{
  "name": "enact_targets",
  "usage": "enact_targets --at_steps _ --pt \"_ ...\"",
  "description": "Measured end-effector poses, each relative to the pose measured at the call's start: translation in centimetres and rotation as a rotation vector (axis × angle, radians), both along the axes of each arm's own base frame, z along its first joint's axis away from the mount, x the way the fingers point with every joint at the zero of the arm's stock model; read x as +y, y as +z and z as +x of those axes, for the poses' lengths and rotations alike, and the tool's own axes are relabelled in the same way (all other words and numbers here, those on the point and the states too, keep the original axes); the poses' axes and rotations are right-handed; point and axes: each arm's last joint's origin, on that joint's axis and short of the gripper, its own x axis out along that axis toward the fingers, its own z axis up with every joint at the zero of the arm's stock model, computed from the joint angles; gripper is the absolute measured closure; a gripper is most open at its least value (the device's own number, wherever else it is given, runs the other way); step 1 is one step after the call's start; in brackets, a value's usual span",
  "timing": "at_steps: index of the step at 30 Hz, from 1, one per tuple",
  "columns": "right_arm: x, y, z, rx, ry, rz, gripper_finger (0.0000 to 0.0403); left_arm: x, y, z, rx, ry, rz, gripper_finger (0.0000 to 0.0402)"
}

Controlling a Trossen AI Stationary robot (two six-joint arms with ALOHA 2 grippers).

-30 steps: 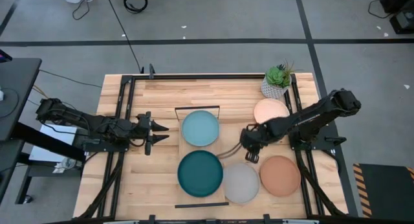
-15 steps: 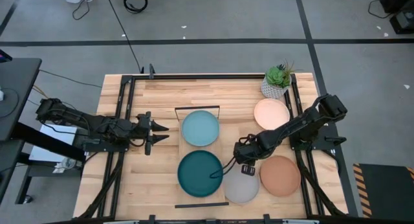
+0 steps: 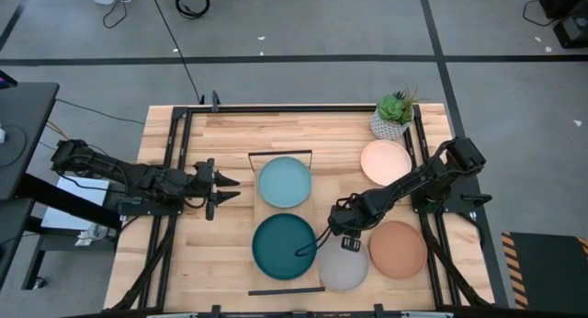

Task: Place and stack plates onto a shelf
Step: Stack the gray plate on top of the light blue plate on the shelf

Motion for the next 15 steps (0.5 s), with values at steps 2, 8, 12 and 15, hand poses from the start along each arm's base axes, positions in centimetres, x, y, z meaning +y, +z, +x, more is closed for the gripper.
enact_targets --at_steps 2,8,12,15 --pt "0.0 -0.1 0.0 0.002 -0.001 -0.001 0.0298 0.0 0.0 0.0 0.0 0.001 0.0 0.0246" --pt "-0.1 0.5 -0.2 0.009 -0.017 0.034 0.0313 0.0 0.0 0.0 0.0 0.0 0.0 0.0246" --pt "-0.1 1.5 -0.4 -0.017 -0.011 0.071 0.0313 0.0 0.0 0.0 0.0 0.0 0.0 0.0246" --pt "0.2 2.4 -0.7 -0.053 0.001 0.087 0.0313 0.0 0.0 0.0 0.0 0.0 0.0 0.0246"
